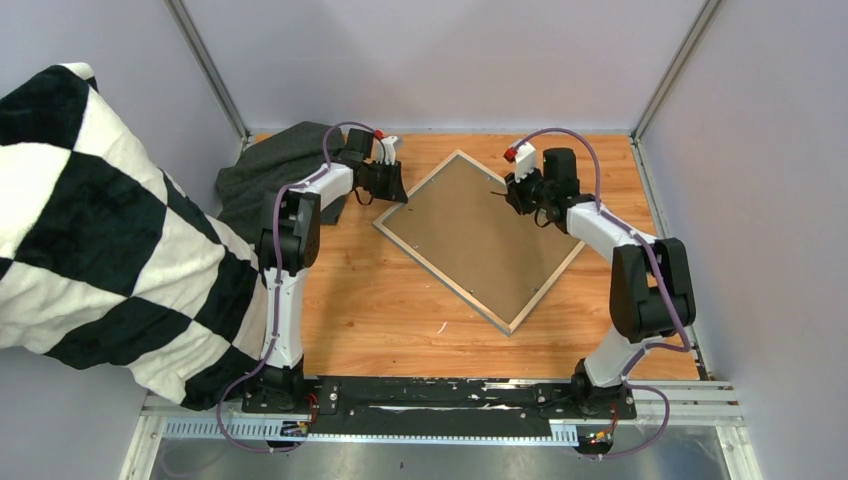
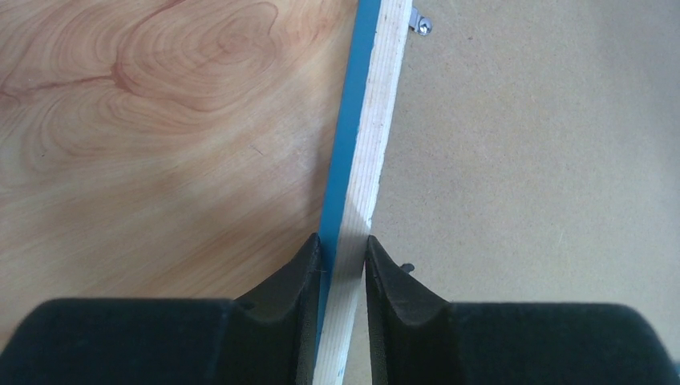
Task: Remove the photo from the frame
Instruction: Adjust the photo frame at the center of the board.
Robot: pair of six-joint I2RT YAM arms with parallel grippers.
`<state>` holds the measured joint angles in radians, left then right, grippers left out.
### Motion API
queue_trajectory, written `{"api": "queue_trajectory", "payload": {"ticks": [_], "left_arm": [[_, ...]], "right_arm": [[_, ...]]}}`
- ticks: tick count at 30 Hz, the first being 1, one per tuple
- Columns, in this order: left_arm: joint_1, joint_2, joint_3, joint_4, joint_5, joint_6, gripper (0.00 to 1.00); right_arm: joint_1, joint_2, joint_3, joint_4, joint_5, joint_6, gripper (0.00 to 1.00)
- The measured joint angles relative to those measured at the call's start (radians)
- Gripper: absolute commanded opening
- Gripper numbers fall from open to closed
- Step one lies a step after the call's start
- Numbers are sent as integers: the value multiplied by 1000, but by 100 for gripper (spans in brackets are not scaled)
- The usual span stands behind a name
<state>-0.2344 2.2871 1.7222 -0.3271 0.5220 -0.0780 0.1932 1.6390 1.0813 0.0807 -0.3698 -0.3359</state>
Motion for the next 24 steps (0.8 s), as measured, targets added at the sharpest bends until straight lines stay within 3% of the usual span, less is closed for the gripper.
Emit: {"api": "queue_trajectory", "payload": {"ticks": [7,18,24], "left_arm": [[2,0,0,-3,10,5,11],[3,8,18,-26,21,21,9],[3,8,19,-28,28,25,2]], "right_arm": [[-16,74,37,-19,18,-58,0],[-18,135,111,-28,39,-139,0],[-18,196,126,-21,57,-163,0]]}}
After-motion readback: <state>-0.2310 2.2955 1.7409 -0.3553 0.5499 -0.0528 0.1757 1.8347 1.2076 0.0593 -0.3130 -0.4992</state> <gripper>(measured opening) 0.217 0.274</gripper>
